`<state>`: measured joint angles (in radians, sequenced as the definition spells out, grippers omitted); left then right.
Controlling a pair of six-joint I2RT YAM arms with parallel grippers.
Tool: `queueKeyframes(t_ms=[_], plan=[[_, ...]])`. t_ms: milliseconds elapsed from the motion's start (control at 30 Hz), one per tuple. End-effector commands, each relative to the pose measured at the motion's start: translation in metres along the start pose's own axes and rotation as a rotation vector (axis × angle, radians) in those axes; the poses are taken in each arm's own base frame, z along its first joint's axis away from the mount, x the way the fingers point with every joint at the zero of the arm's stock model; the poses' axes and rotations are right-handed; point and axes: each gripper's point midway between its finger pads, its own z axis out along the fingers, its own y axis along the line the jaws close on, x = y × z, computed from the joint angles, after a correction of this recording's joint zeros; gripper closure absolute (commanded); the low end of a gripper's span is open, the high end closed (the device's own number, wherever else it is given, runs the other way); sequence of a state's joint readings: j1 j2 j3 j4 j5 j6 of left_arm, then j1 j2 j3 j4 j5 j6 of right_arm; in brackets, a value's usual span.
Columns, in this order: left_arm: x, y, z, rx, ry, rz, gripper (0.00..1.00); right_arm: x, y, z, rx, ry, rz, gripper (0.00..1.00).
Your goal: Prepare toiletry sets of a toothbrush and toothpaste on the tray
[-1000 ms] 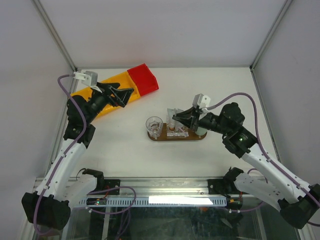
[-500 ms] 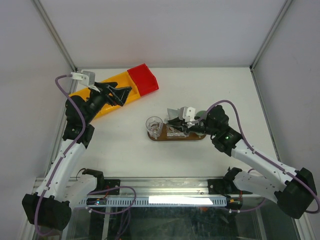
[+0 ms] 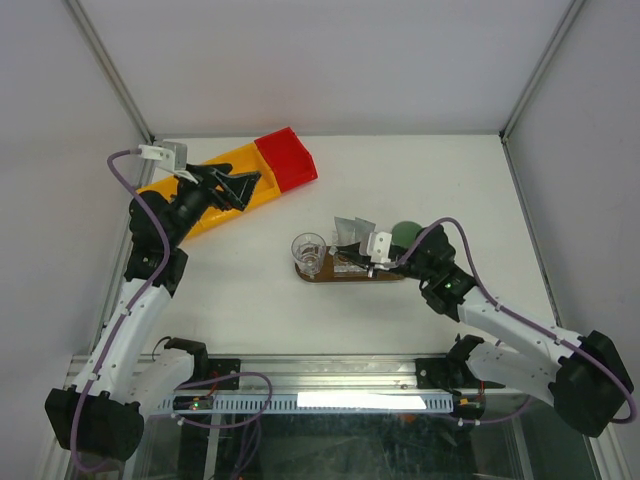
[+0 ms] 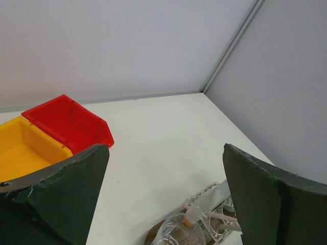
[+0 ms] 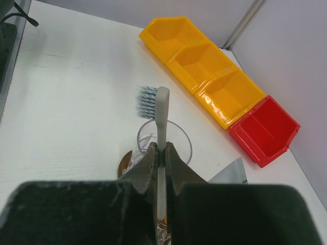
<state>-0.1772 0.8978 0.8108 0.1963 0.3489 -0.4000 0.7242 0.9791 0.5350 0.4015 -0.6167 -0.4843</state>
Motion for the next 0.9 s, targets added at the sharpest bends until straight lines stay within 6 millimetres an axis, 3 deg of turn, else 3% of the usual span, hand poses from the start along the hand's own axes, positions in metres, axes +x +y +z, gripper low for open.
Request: queueKeyframes(t_ms=[0, 867], plan=[[-0.021, -0.007, -0.003, 0.022, -0.054, 0.019, 0.01, -0.022, -0.015, 0.001, 0.052, -0.074, -0.104, 1.00], [-0.019, -0.006, -0.002, 0.029, -0.047, 0.011, 0.01, 0.007, -0.018, -0.002, 0.067, -0.071, -0.083, 1.00]])
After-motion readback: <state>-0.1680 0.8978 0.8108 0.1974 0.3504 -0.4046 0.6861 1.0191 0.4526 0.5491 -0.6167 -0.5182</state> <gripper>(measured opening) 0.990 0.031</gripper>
